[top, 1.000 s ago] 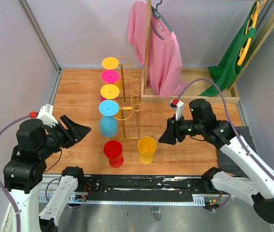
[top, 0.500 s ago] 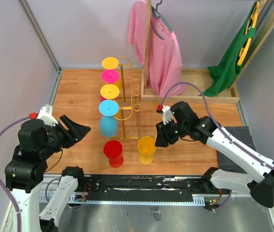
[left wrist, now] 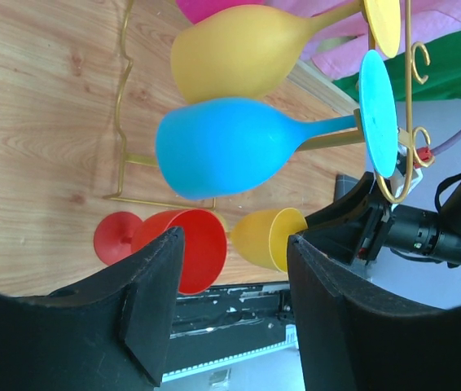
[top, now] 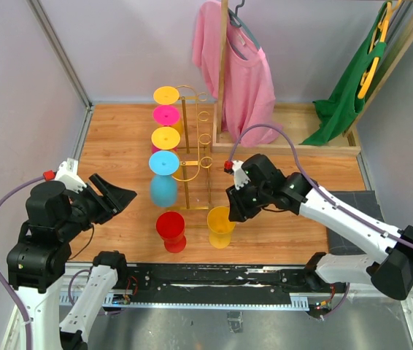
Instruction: Place the wine glass upside down on the wine glass rack
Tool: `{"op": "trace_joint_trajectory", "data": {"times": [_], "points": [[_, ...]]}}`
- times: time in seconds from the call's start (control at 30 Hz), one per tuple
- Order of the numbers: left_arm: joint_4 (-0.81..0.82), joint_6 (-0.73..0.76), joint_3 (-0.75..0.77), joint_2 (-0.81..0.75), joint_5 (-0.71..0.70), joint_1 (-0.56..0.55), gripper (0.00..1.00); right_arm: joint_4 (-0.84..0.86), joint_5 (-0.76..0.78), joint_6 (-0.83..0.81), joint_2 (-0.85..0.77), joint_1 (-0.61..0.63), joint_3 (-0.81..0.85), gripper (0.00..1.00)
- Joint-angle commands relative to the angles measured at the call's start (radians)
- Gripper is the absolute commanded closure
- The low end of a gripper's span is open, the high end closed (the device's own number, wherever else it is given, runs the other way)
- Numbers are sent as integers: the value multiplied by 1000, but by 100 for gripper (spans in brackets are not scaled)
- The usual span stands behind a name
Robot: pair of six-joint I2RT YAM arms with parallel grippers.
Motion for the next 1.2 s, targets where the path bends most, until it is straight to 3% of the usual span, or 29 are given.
{"op": "trace_joint_trajectory", "data": {"times": [0.0, 0.13, 0.37, 0.57, 0.93, 1.17], "points": [[26, -5, -5, -11, -5, -5, 42, -31, 63, -10, 18, 39, 29, 71], [25, -6, -6, -14, -7, -5, 42, -48, 94, -6, 17, 42, 26, 78], [28, -12, 0, -14, -8, -5, 42, -102, 174, 3, -29, 42, 44, 99], [26, -1, 21, -1, -13, -5, 42, -200, 284, 6, -106, 43, 97, 99], [11, 31, 163, 50, -102, -5, 43, -392, 626, -25, -247, 45, 395, 99], [18, 10, 254, 86, -145, -5, 42, -300, 738, -105, -273, 47, 569, 99]]}}
